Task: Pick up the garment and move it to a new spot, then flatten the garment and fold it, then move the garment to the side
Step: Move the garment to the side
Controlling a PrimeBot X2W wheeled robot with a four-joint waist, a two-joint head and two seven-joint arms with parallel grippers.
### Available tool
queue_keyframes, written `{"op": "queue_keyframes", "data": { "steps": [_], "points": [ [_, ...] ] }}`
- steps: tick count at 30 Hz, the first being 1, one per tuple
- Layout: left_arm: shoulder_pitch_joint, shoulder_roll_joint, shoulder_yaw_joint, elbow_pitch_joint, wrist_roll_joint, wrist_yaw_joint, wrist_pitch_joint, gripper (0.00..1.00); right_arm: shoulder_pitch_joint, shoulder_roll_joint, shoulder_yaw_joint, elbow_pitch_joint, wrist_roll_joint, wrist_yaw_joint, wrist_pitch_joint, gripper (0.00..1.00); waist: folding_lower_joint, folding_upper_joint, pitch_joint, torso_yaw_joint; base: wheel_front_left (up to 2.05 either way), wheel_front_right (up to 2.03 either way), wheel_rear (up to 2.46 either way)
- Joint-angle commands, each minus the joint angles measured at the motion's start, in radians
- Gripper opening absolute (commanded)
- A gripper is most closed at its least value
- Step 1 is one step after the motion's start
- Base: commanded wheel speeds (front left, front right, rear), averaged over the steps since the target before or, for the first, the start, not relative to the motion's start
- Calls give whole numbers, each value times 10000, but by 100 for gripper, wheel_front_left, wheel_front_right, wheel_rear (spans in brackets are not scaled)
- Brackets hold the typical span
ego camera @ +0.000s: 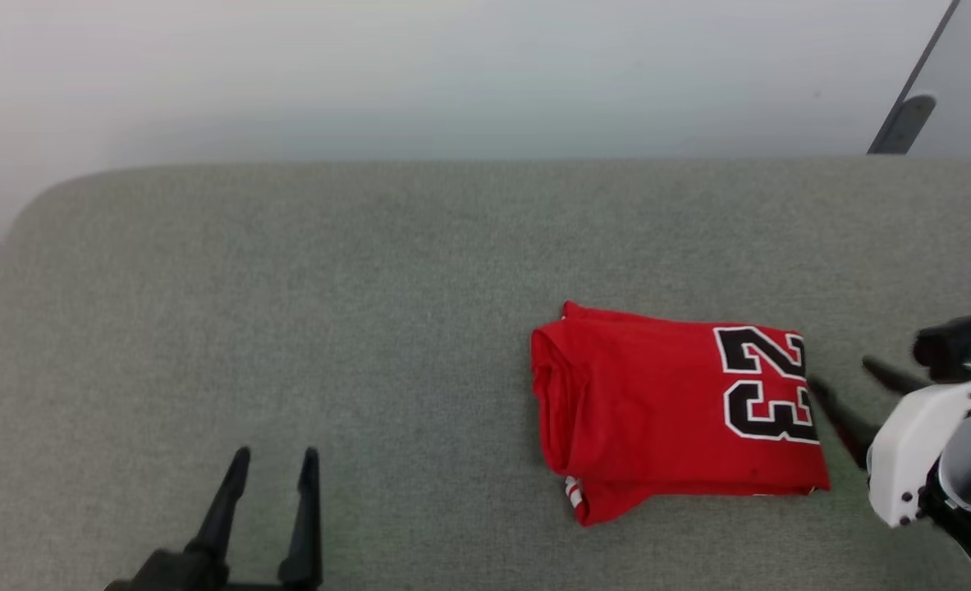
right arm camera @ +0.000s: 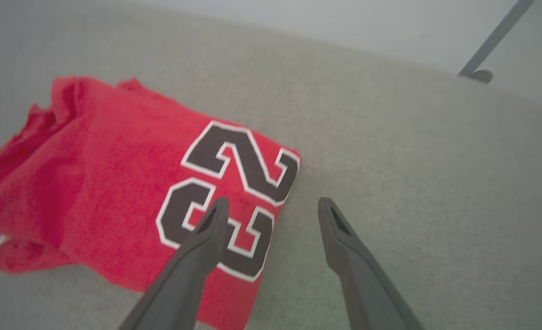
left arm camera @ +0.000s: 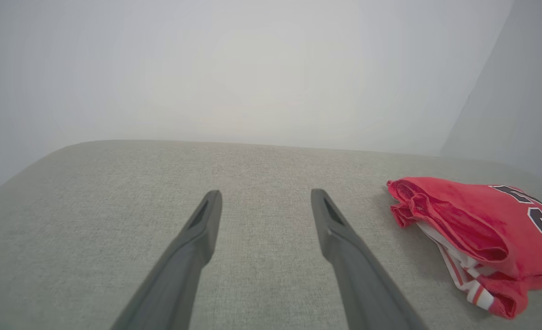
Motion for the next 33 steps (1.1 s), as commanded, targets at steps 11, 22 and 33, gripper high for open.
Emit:
{"op": "queue_keyframes", "data": {
  "steps": [11, 22, 33],
  "points": [
    [-1388, -62, -616, 418, 70, -20, -6, 100, -1112, -935, 990, 101, 1851, -17, 4635, 100, 0, 0, 1535, 213, 0, 0, 0],
    [-2473, 2, -994, 779, 167, -20, -6, 100, -1398, 75, 1045, 936, 2048, -18, 4183, 0, 0, 0, 2530, 203, 0, 0, 0],
    [-3427, 644, -1544, 883, 188, -20, -6, 100, -1607, -264, -219, 1237, 2423, -21, 1755, 0, 0, 0, 2588, -1248, 0, 0, 0]
  ]
}}
